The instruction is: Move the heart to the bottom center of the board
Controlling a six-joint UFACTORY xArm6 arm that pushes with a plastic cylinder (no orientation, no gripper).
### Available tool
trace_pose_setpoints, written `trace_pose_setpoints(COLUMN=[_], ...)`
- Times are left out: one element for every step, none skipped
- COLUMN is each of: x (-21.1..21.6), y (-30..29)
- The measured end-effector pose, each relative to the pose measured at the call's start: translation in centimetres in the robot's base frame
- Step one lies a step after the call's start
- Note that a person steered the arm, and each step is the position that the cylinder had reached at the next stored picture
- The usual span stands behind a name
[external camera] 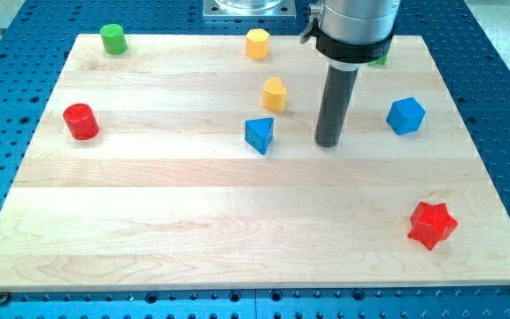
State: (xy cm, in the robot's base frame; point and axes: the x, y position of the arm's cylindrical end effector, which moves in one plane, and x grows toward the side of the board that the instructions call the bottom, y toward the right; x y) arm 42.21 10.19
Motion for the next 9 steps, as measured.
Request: trace_pose_setpoints(x=[-0.9, -1.0, -1.3, -1.8, -2.2, -2.2, -2.0, -2.0, -0.5], y=[0.1, 2.0, 2.9, 3.3, 3.3, 3.1, 1.0, -1.3, -2.7])
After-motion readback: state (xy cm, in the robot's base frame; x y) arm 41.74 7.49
